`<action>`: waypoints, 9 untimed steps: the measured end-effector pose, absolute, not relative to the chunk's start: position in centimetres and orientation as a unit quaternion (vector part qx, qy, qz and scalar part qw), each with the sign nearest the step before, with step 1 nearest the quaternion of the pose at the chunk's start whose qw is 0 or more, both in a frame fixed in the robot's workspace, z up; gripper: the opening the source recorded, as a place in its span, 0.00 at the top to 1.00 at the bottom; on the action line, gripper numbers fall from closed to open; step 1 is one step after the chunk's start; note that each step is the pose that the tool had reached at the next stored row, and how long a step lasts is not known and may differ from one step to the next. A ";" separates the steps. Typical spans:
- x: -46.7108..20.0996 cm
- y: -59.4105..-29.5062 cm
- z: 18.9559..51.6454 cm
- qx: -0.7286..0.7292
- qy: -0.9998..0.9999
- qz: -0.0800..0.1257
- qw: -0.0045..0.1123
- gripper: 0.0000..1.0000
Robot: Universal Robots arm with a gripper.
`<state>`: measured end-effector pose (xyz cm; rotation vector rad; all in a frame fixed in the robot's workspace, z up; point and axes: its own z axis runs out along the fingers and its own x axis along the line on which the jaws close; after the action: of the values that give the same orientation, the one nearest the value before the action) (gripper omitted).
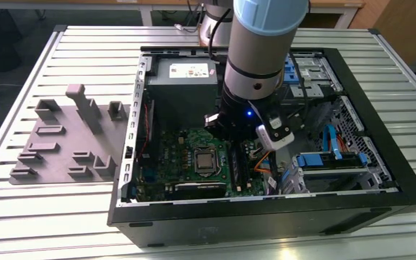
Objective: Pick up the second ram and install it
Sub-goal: 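Insert the second ram into the second slot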
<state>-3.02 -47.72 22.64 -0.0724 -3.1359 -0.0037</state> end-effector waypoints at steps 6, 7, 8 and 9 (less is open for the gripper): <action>-3.0 -47.8 22.6 -0.023 -1.000 -0.002 0.003 0.86; -3.0 -47.8 22.6 -0.023 -1.000 -0.006 0.003 0.86; -3.0 -47.8 22.6 -0.023 -1.000 -0.012 0.003 0.86; -3.0 -47.8 22.6 -0.023 -1.000 -0.017 0.003 0.86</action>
<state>-3.02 -47.77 22.59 -0.0722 -3.1348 -0.0549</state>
